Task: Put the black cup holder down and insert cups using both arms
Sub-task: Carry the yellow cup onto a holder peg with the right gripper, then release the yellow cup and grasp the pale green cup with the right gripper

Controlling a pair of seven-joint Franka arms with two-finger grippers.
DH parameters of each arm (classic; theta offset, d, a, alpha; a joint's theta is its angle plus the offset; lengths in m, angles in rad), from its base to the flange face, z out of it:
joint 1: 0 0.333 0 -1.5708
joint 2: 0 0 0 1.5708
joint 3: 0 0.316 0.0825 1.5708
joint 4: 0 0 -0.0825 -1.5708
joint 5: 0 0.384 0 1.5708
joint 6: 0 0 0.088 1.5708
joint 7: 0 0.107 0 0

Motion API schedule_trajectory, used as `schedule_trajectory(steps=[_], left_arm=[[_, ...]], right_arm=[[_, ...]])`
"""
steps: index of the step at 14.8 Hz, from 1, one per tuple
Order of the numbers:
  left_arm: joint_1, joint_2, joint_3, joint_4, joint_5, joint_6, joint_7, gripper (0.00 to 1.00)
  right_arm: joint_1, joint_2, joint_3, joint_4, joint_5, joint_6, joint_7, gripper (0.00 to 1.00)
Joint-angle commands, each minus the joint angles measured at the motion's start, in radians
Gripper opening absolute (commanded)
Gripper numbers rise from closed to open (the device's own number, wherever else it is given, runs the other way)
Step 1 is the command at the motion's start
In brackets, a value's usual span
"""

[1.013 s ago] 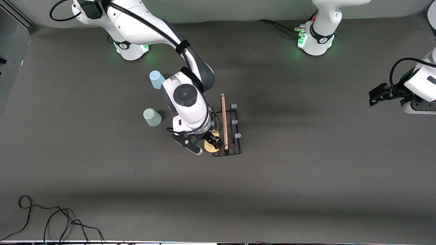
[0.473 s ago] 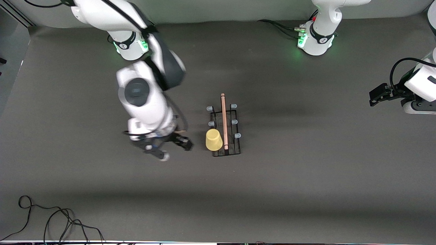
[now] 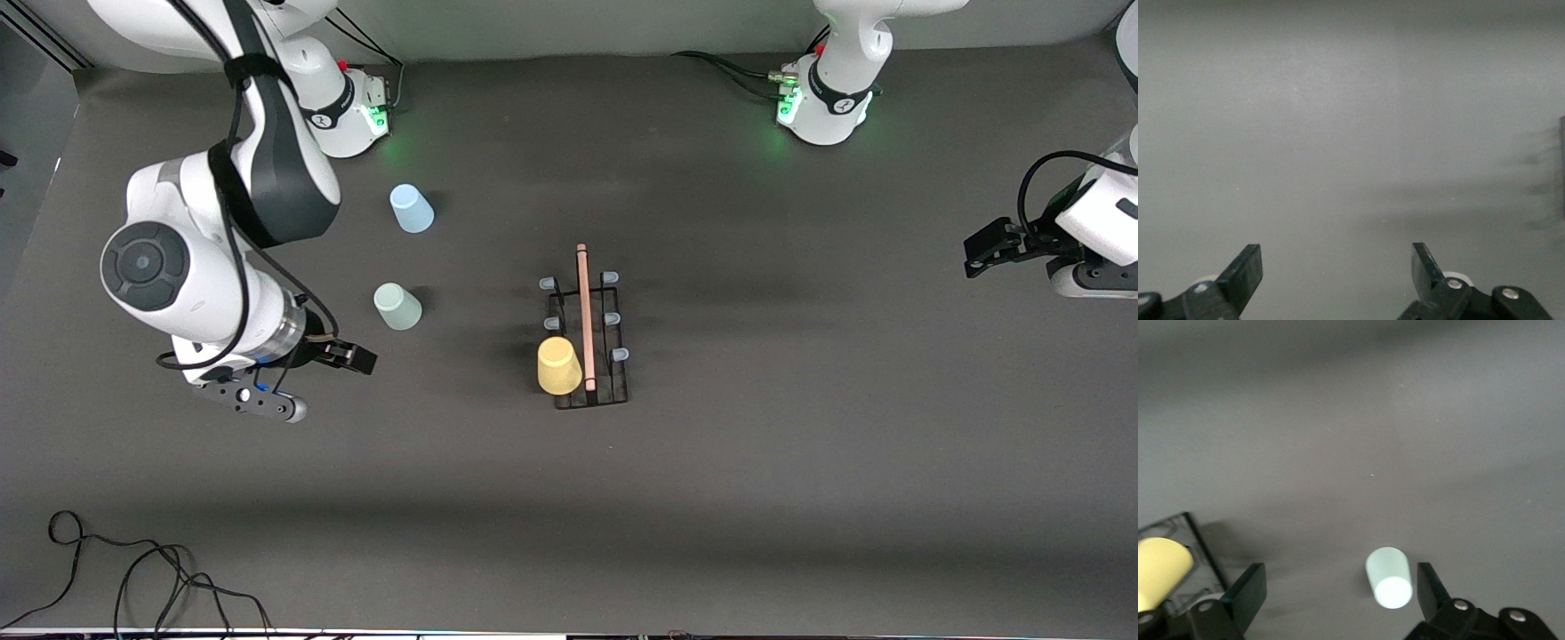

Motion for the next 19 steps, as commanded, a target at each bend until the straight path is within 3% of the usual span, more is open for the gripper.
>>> schedule_trajectory(steps=[1, 4, 8, 19], left_arm=[[-0.009, 0.001, 0.005, 0.013, 0.019, -0.006, 0.013, 0.99], [-0.009, 0.001, 0.005, 0.013, 0.020, -0.009, 0.013, 0.99], [-0.009, 0.001, 0.005, 0.012, 0.022, -0.009, 0.013, 0.99], [-0.009, 0.003, 0.005, 0.009, 0.022, -0.012, 0.013, 0.99]], right_arm=[[0.024, -0.139, -0.008, -0.265, -0.026, 0.157, -0.053, 1.00], [0.031, -0.206, -0.007, -0.466, -0.026, 0.321, -0.051, 1.00], [0.091, -0.196, -0.005, -0.658, -0.019, 0.527, -0.034, 1.00], [0.119, -0.104, -0.005, -0.770, -0.018, 0.645, -0.039, 1.00]])
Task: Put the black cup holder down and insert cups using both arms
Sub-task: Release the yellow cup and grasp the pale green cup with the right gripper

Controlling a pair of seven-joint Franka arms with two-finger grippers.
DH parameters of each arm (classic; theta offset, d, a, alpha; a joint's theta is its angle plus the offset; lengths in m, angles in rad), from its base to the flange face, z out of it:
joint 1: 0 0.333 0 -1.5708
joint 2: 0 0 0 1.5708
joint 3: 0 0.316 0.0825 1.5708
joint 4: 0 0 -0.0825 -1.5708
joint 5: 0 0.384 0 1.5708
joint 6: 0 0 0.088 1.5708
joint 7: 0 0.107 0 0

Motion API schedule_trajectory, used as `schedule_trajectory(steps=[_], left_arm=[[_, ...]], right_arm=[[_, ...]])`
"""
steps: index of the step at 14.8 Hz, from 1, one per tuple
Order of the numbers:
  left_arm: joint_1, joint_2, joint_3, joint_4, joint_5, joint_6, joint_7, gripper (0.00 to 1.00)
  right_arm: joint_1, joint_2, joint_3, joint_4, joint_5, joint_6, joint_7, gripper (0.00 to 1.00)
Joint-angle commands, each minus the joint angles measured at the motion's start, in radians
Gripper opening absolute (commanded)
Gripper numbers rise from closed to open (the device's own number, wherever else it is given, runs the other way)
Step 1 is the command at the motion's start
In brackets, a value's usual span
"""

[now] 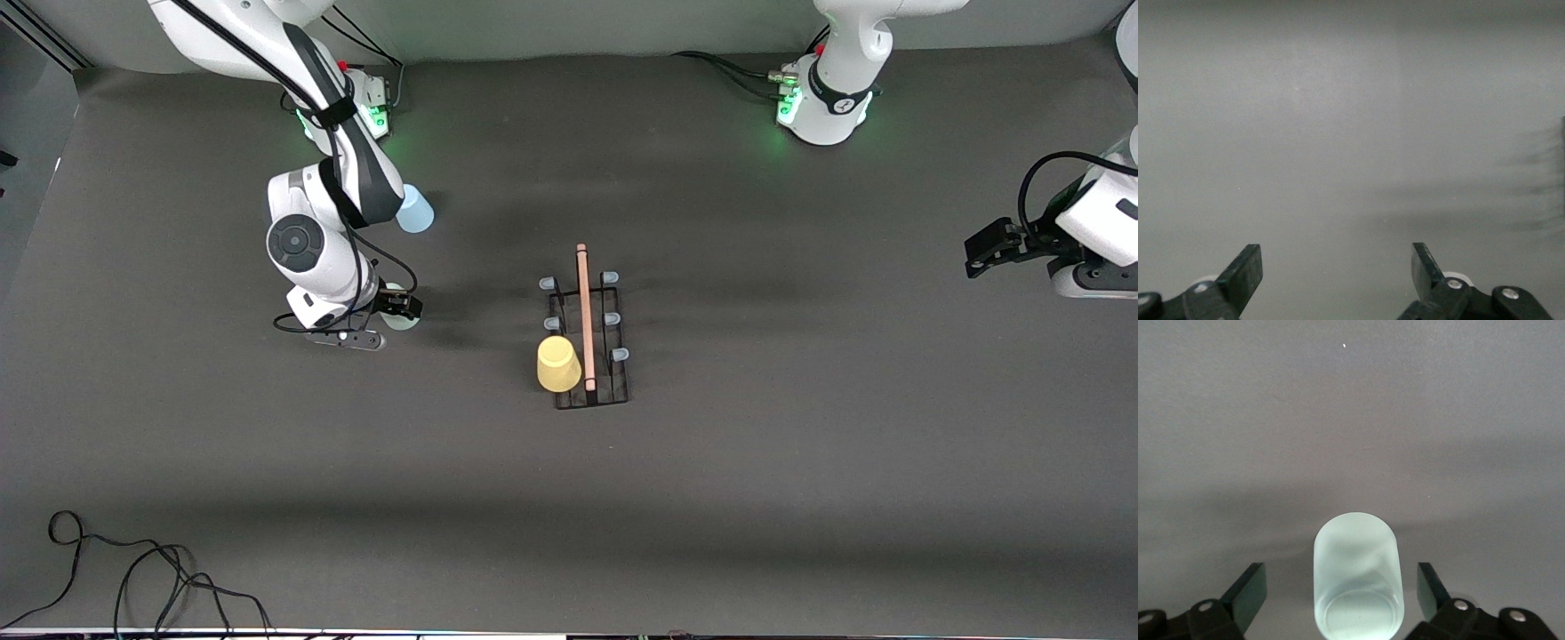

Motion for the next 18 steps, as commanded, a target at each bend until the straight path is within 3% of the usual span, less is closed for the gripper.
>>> schedule_trajectory(steps=[1, 11, 13, 15, 16, 18], left_arm=[[-0.007, 0.002, 0.006, 0.010, 0.018, -0.010, 0.012, 0.99], [-0.010, 0.001, 0.004, 0.008, 0.019, -0.014, 0.012, 0.99], [-0.007, 0.001, 0.006, 0.006, 0.019, -0.007, 0.014, 0.99], [-0.006, 0.001, 0.006, 0.005, 0.019, -0.010, 0.040, 0.99], [-0.006, 0.001, 0.006, 0.005, 0.019, -0.010, 0.049, 0.99], [-0.006, 0.005, 0.006, 0.006, 0.019, -0.003, 0.049, 0.99]], right_arm=[[0.007, 0.019, -0.005, -0.034, -0.007, 0.070, -0.004, 1.00], [0.005, 0.038, -0.001, -0.048, 0.013, 0.060, -0.012, 0.99], [0.005, 0.030, -0.001, -0.048, 0.015, 0.060, -0.012, 0.61], [0.005, 0.021, 0.001, -0.045, 0.015, 0.047, -0.011, 0.12], [0.005, 0.007, 0.001, -0.043, 0.015, 0.040, -0.012, 0.00], [0.001, -0.021, -0.001, -0.025, 0.015, 0.008, -0.030, 0.00]])
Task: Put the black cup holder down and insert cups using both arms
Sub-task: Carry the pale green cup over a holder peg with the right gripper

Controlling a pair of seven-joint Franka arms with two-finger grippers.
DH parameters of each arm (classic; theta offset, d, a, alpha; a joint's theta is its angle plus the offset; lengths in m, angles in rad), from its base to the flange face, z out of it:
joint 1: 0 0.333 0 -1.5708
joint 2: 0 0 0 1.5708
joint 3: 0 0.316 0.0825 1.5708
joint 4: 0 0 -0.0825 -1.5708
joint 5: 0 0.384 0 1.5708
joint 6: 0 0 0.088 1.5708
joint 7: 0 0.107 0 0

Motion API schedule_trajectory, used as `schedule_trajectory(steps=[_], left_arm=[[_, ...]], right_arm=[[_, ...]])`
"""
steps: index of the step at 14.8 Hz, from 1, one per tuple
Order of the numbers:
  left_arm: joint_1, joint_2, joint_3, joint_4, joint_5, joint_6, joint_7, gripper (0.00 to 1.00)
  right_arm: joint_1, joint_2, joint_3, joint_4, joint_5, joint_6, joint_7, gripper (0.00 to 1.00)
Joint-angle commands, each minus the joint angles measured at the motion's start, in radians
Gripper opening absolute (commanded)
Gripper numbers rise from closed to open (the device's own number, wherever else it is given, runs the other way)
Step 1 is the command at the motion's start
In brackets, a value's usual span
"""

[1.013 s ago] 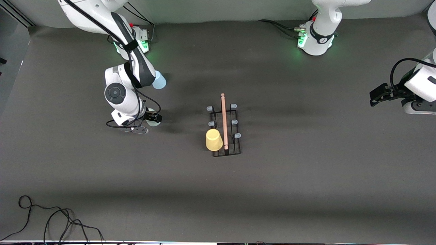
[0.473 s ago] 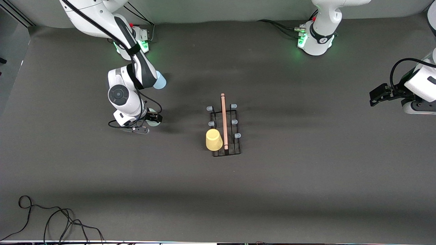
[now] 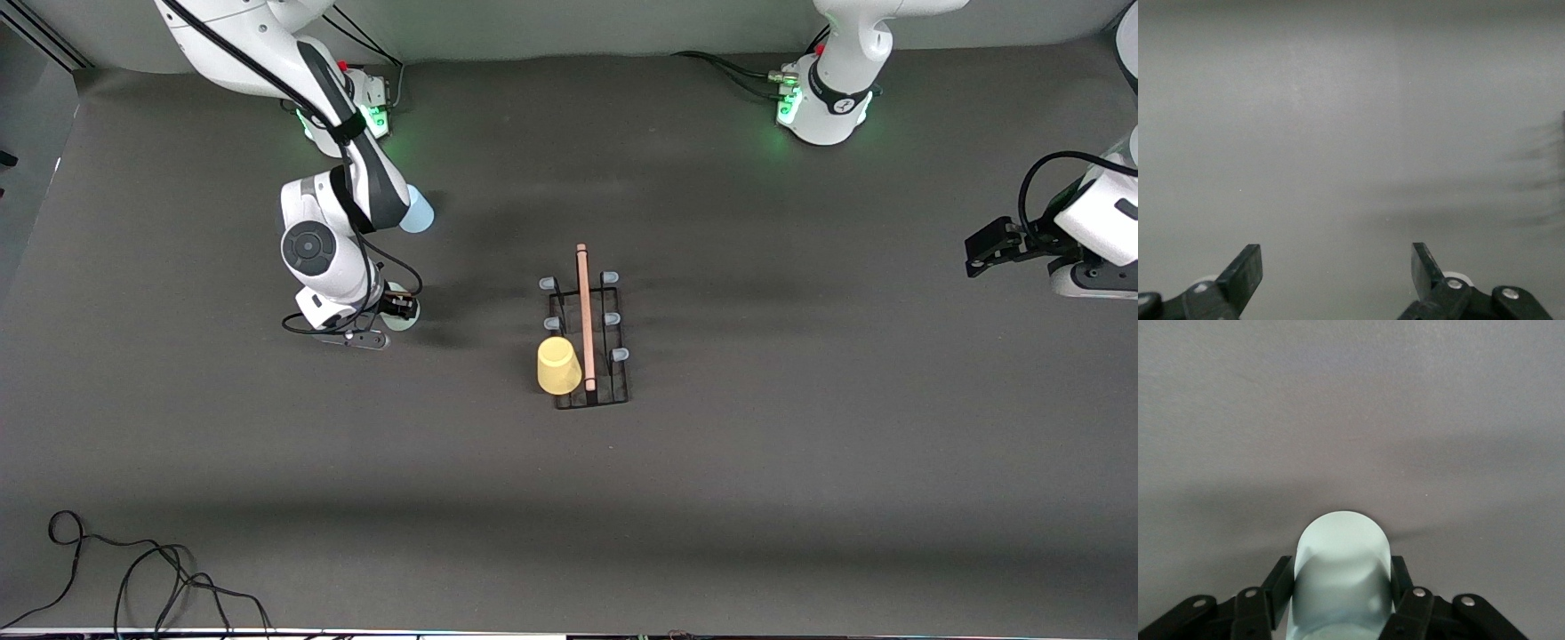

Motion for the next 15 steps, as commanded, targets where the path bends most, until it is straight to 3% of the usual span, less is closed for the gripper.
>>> schedule_trajectory(steps=[1, 2, 4, 6, 9, 10, 15], left_arm=[[-0.004, 0.009, 0.005, 0.009, 0.013, 0.000, 0.022, 0.99], [0.002, 0.012, 0.005, 0.010, 0.002, 0.003, 0.022, 0.99], [0.003, 0.015, 0.008, 0.010, 0.001, 0.012, 0.022, 0.99], [0.003, 0.015, 0.008, 0.010, 0.001, 0.015, 0.020, 0.99], [0.003, 0.017, 0.011, 0.016, -0.001, 0.017, 0.020, 0.99], [0.005, 0.017, 0.011, 0.016, -0.001, 0.017, 0.020, 0.99], [0.005, 0.031, 0.011, 0.024, 0.001, 0.023, 0.020, 0.99]], right_arm=[[-0.001, -0.051, -0.008, 0.043, 0.013, -0.093, -0.051, 0.00], [-0.001, -0.051, -0.009, 0.089, 0.017, -0.151, -0.051, 0.00], [-0.001, -0.051, -0.011, 0.205, 0.107, -0.287, -0.054, 0.00], [0.002, -0.040, -0.009, 0.249, 0.122, -0.332, -0.054, 0.00], [0.002, -0.020, -0.011, 0.235, 0.117, -0.325, -0.068, 0.81], [0.003, -0.020, -0.011, 0.221, 0.113, -0.322, -0.068, 1.00], [0.006, -0.022, -0.011, 0.074, 0.106, -0.133, -0.106, 1.00]])
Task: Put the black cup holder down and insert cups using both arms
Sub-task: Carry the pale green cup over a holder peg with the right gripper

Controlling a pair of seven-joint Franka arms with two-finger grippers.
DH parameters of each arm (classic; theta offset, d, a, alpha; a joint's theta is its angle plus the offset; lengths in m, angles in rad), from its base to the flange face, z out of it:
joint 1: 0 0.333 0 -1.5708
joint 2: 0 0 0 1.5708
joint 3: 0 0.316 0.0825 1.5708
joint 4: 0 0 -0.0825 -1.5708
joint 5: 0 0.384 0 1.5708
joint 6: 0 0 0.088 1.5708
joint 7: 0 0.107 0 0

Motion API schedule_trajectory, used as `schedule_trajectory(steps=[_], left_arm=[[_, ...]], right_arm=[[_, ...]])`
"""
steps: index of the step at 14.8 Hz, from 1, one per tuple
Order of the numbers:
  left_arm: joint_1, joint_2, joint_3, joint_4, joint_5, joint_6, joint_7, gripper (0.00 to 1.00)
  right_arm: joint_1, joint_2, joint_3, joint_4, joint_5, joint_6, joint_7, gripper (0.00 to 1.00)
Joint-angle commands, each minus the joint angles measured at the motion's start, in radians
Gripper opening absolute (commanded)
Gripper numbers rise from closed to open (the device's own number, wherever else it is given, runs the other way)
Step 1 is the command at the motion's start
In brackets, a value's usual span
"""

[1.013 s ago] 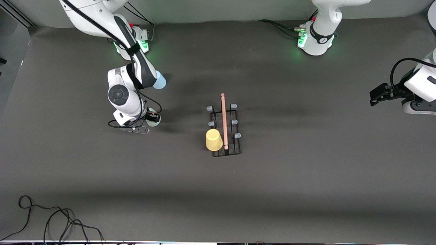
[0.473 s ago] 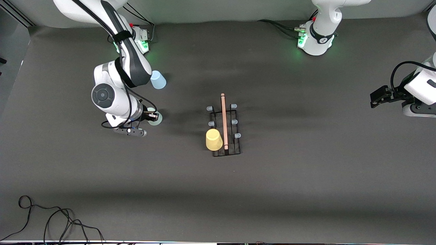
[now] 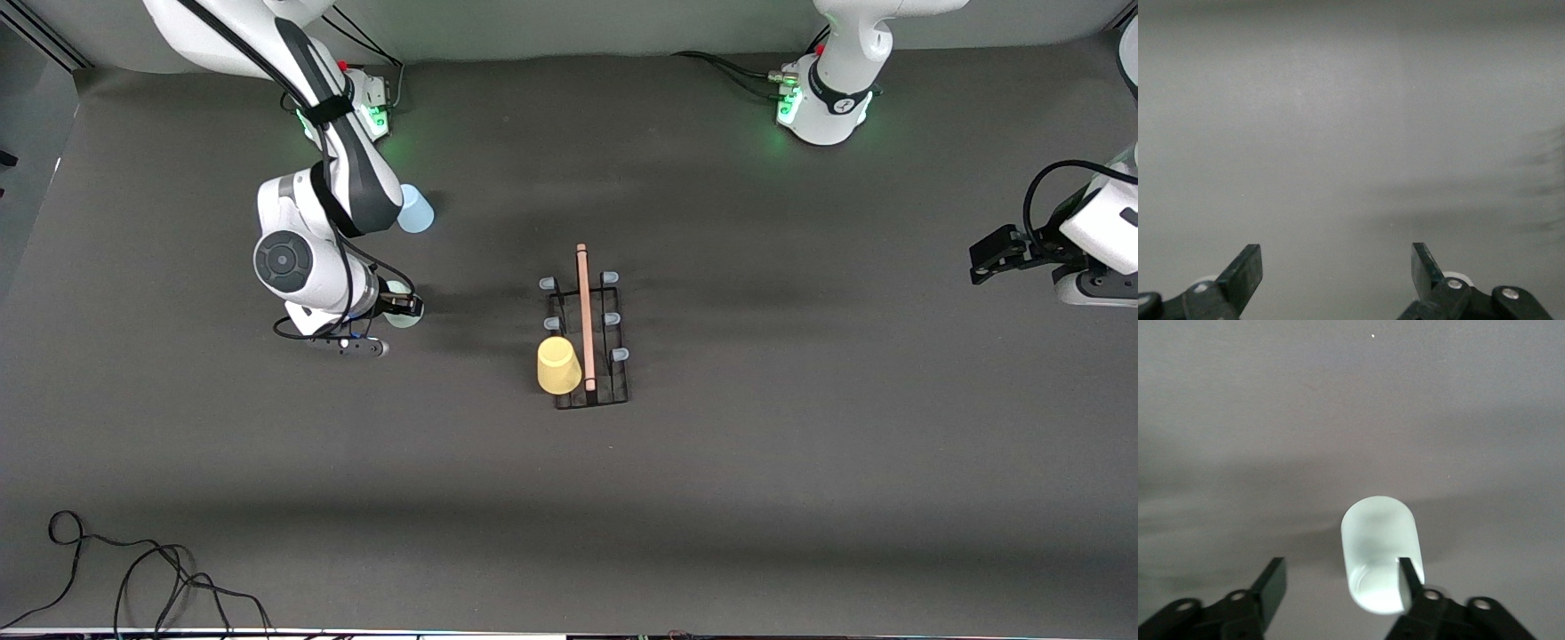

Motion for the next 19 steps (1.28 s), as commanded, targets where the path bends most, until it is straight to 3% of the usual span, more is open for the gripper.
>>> schedule_trajectory(steps=[1, 9, 10, 11, 12, 13, 17, 19], left_arm=[[0.001, 0.015, 0.002, 0.022, 0.001, 0.001, 0.017, 0.99], [0.000, 0.015, 0.002, 0.027, 0.001, -0.011, 0.014, 0.99], [0.000, 0.015, 0.002, 0.027, 0.001, -0.011, 0.016, 0.99], [0.000, 0.015, 0.002, 0.027, 0.001, -0.009, 0.016, 0.99], [0.000, 0.015, 0.002, 0.027, 0.001, -0.008, 0.016, 0.99], [0.000, 0.015, 0.002, 0.027, 0.002, -0.005, 0.016, 0.99], [0.000, 0.023, 0.002, 0.027, 0.002, 0.001, 0.016, 0.99], [0.001, 0.023, 0.002, 0.027, 0.002, 0.003, 0.016, 0.99]], right_arm=[[0.007, -0.011, -0.006, -0.100, 0.013, 0.117, -0.069, 1.00], [0.005, -0.010, -0.006, -0.171, 0.016, 0.130, -0.071, 0.98], [0.005, -0.010, -0.006, -0.170, 0.017, 0.130, -0.071, 0.79], [0.005, -0.010, -0.006, -0.170, 0.024, 0.130, -0.071, 0.42], [0.005, -0.010, -0.006, -0.166, 0.027, 0.131, -0.070, 0.13], [0.005, -0.017, -0.005, -0.165, 0.027, 0.133, -0.068, 0.00], [0.010, -0.066, 0.001, -0.140, 0.028, 0.118, 0.001, 0.00], [0.010, -0.100, 0.003, -0.093, 0.030, 0.038, 0.002, 0.00]])
